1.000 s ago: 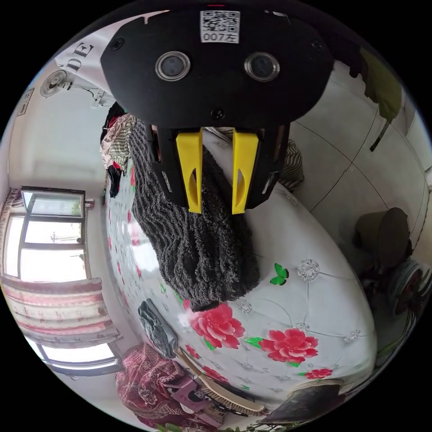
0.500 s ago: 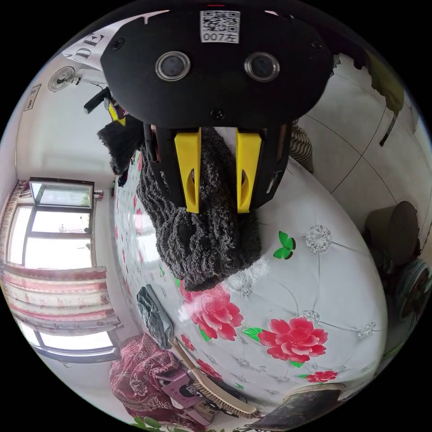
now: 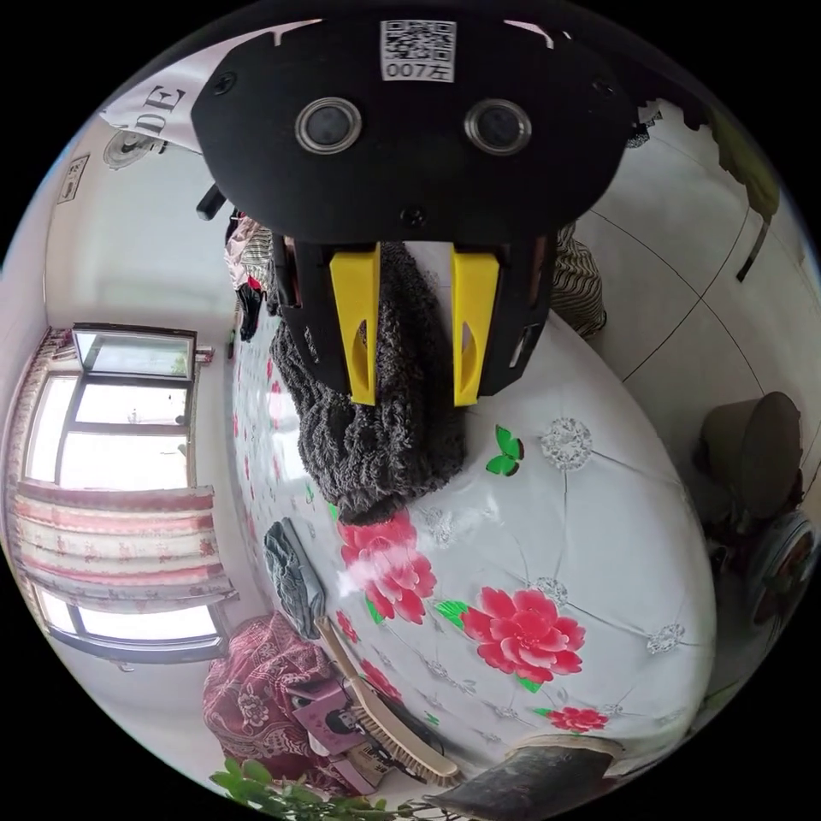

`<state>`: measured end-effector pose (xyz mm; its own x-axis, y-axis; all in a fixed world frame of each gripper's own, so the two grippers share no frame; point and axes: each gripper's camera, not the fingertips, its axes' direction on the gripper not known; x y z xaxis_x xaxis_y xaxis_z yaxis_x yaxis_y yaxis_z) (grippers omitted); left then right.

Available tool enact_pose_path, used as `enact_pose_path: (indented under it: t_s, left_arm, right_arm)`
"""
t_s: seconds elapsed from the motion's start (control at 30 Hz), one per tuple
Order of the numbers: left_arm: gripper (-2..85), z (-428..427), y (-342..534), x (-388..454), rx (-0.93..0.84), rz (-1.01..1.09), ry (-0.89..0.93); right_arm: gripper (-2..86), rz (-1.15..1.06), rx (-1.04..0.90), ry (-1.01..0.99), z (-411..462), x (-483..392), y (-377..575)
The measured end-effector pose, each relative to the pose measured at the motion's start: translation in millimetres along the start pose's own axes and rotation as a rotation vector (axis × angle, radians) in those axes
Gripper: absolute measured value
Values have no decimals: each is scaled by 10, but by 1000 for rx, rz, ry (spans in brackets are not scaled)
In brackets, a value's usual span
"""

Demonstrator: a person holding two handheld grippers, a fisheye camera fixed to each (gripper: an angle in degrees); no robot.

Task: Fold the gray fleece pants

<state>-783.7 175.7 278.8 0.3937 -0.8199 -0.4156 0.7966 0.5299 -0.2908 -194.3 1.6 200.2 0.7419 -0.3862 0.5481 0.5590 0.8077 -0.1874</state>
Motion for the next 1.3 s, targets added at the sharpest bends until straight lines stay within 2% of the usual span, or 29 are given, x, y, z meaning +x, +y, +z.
enact_pose_path:
  t_s: [0.13,0.2,0.3,0.4,0.5,0.57,0.6,0.67,0.7,0.77,0.83,0.87,1.0,1.17,1.3]
  left_arm:
    - [132,193,-104,117,0,-6,-40]
    - [108,274,-142,146,-17,-35,-46]
    - [33,212,-97,318,28,-20,50]
    - [10,63,102,1037,85,243,116]
    - [0,127,493,2084,32,582,196]
    - [-1,354,1055,2977,-83,893,267]
    - [0,426,1235,3182,-116,974,286]
    - [4,797,2055,3856,-277,1277,344]
    - [7,917,2265,3971,-322,1334,355]
    - [29,1510,3060,4212,-532,1505,345]
    - [50,1963,3500,4210,-661,1569,214]
    - [59,2149,3662,4163,-717,1591,141]
    - [75,2241,3488,3992,-733,1512,95]
    - [100,2104,2449,3444,-589,1112,34]
    - [114,2207,2074,3046,-561,953,-69]
  right_arm:
    - [62,34,65,-80,62,-32,-55]
    - [63,17,65,-68,41,-48,-18]
    - [63,24,58,16,-104,37,127]
    - [60,97,139,55,-419,259,426]
    - [57,209,236,114,-754,531,853]
    - [57,309,317,140,-1004,774,1271]
    - [57,336,337,143,-1059,836,1382]
    - [60,442,409,146,-1237,1077,1834]
    - [62,467,424,148,-1268,1132,1945]
    - [68,566,467,155,-1341,1338,2365]
    - [74,625,484,130,-1345,1482,2633]
    - [79,654,497,91,-1335,1576,2795]
    - [93,736,569,-36,-1257,1859,3238]
    - [119,807,630,-244,-1080,2372,3529]
    - [134,810,592,-303,-994,2703,3441]
